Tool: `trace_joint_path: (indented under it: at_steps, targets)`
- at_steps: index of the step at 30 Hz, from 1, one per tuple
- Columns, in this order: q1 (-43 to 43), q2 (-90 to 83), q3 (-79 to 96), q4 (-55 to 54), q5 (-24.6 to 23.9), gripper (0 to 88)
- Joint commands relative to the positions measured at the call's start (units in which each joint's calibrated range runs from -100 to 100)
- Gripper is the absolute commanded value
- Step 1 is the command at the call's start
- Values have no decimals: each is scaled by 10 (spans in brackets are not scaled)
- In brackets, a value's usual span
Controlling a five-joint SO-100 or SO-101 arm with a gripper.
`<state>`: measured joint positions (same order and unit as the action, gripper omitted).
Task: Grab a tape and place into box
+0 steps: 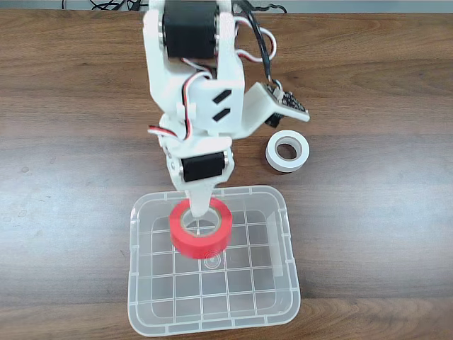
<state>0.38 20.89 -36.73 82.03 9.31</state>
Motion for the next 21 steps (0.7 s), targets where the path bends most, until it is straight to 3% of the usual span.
trace_joint_path:
  at_steps: [1,21]
  targets:
    - [-13,82,-152,-4,-2,24]
    - [-13,242,-205,-4,-9,43]
